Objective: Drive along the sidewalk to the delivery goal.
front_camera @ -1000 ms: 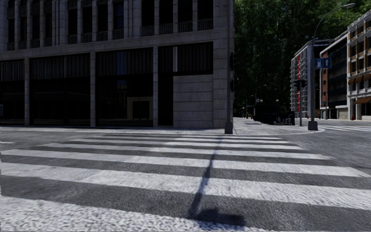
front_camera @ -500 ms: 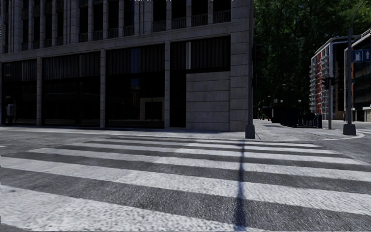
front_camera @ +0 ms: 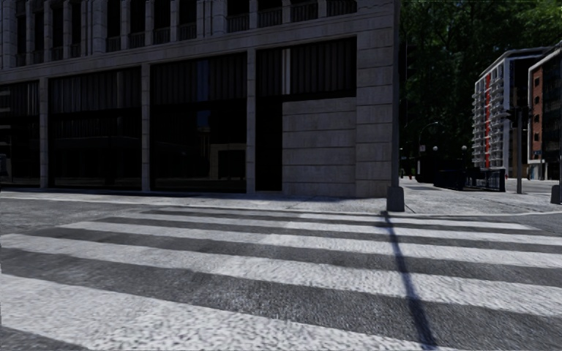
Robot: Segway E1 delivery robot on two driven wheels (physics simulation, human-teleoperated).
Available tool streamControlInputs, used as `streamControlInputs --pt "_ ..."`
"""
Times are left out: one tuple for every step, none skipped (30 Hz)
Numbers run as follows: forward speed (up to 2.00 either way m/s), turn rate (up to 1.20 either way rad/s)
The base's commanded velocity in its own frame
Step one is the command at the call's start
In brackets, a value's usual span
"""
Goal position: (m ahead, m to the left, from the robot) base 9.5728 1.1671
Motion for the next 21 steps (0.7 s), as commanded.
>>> streamControlInputs --pt "2.0 0.0" --pt "2.0 0.0" --pt "2.0 0.0" --pt "2.0 0.0" --pt "2.0 0.0" --pt "2.0 0.0" --pt "2.0 0.0" --pt "2.0 0.0" --pt "2.0 0.0" --pt "2.0 0.0" --pt "2.0 0.0" --pt "2.0 0.0" --pt "2.0 0.0" --pt "2.0 0.0" --pt "2.0 0.0" --pt "2.0 0.0" --pt "2.0 0.0" --pt "2.0 0.0" --pt "2.0 0.0" --pt "2.0 0.0" --pt "2.0 0.0"
